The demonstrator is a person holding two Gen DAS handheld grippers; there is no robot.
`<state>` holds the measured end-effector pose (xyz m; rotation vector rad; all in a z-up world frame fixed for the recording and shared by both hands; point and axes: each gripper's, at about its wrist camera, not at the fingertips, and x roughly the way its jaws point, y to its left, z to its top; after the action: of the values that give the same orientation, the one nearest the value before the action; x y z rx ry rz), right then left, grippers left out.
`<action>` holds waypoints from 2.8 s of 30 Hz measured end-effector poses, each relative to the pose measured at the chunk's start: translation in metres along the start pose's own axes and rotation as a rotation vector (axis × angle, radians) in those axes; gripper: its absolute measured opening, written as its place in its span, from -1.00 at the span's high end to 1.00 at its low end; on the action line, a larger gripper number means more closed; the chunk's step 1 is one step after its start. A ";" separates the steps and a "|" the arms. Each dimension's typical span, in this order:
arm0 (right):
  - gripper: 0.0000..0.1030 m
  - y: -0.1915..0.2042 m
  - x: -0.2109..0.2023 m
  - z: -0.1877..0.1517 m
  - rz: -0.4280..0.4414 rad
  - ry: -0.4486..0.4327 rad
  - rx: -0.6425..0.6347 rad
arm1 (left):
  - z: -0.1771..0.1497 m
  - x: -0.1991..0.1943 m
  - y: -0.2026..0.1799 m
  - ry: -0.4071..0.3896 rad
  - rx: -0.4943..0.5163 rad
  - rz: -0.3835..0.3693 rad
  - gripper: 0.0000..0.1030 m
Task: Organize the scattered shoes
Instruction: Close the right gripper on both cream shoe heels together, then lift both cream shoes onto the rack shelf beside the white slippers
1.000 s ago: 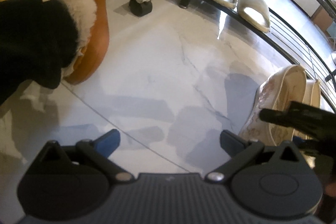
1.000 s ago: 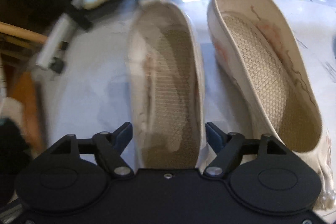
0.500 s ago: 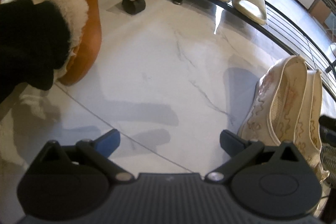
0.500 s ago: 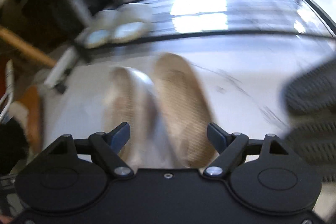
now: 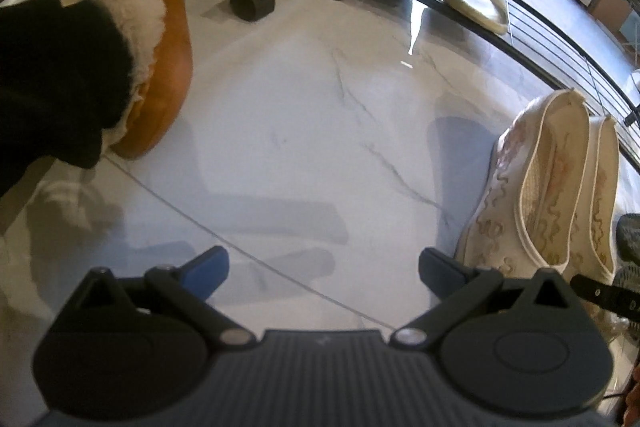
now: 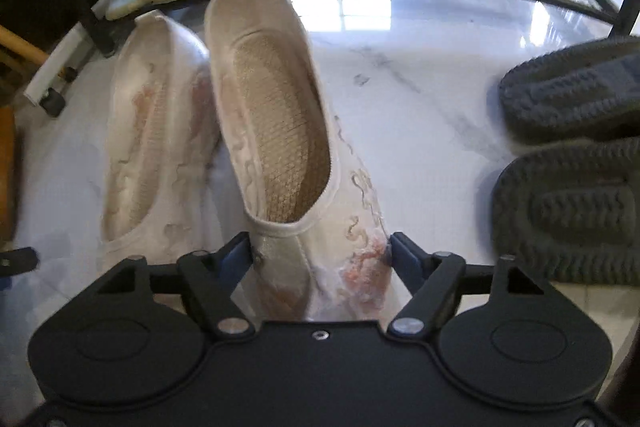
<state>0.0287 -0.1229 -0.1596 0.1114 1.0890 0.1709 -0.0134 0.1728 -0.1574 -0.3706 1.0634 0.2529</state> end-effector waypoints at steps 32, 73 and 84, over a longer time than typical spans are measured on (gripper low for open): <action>-1.00 0.042 -0.067 -0.022 0.038 -0.203 -0.072 | 0.004 -0.004 -0.014 -0.038 0.122 0.010 -0.98; -0.37 0.074 0.049 0.085 -0.111 -0.339 -0.156 | -0.002 0.030 -0.015 0.022 0.172 0.064 -0.98; 0.76 0.084 0.044 0.078 -0.089 -0.423 -0.253 | -0.001 0.038 -0.012 0.033 0.162 0.069 -0.98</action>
<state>0.1107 -0.0319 -0.1478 -0.1240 0.6430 0.1932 0.0077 0.1618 -0.1893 -0.1931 1.1220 0.2209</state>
